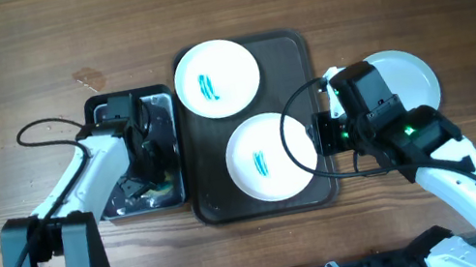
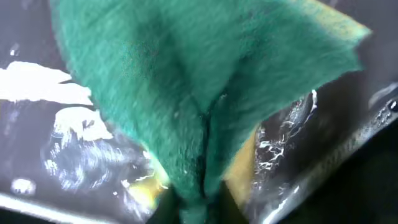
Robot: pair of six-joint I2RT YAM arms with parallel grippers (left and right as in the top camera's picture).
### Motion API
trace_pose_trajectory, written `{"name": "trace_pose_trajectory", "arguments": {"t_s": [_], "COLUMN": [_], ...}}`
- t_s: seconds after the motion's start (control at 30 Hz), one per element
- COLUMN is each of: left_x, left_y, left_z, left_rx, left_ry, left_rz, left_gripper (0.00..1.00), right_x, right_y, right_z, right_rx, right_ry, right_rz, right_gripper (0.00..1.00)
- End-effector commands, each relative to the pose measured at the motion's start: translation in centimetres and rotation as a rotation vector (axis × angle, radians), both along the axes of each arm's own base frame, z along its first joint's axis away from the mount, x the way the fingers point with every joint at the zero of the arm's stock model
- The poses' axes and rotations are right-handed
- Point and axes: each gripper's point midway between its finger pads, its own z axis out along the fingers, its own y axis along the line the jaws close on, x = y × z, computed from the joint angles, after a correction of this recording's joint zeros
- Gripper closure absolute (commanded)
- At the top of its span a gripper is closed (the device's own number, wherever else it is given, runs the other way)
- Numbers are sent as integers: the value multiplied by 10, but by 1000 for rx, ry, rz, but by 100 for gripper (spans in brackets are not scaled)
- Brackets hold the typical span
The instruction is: Clean dirty plates on tray and stack at the side
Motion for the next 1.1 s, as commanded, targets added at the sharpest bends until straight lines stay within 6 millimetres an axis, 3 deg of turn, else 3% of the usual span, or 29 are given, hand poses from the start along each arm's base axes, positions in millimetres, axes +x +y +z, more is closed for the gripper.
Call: {"name": "trace_pose_trajectory", "arguments": {"t_s": [0.0,0.07,0.17,0.2,0.33,0.37,0.47,0.6,0.63,0.67,0.7,0.77,0.9,1.07], "left_x": [9,19,32,35,37,34,32,39,39,40,41,41,32,20], "left_y": [1,1,10,19,23,23,24,23,23,23,21,14,5,6], "left_z": [22,37,41,39,16,6,-8,7,16,26,34,48,50,23], "left_rx": [14,16,69,116,143,144,146,143,144,144,137,93,36,38], "left_ry": [-16,-50,-105,-114,-122,-112,-98,-116,-112,-111,-114,-118,-93,-83], "left_rz": [-48,-57,-55,-52,-47,-48,-50,-48,-49,-49,-49,-50,-51,-47], "left_gripper": [0,0,3,18,42,52,96,94,82,41,21,0,1,30], "right_x": [-1,-1,-1,-1,-1,-1,-1,-1,-2,-2,-2,-2,-1,-4], "right_y": [4,4,4,4,4,4,5,4,4,4,4,4,-3,-11], "right_z": [1,1,1,1,1,1,1,0,0,0,0,0,-2,-6], "right_rx": [18,17,18,18,18,18,22,24,23,23,23,22,-11,-51], "right_ry": [14,13,13,13,12,12,15,21,23,23,23,23,20,31], "right_rz": [4,4,4,4,4,4,-3,-12,-12,-12,-12,-12,-28,-46], "right_gripper": [59,59,58,59,59,59,59,59,59,59,59,59,59,58]}}
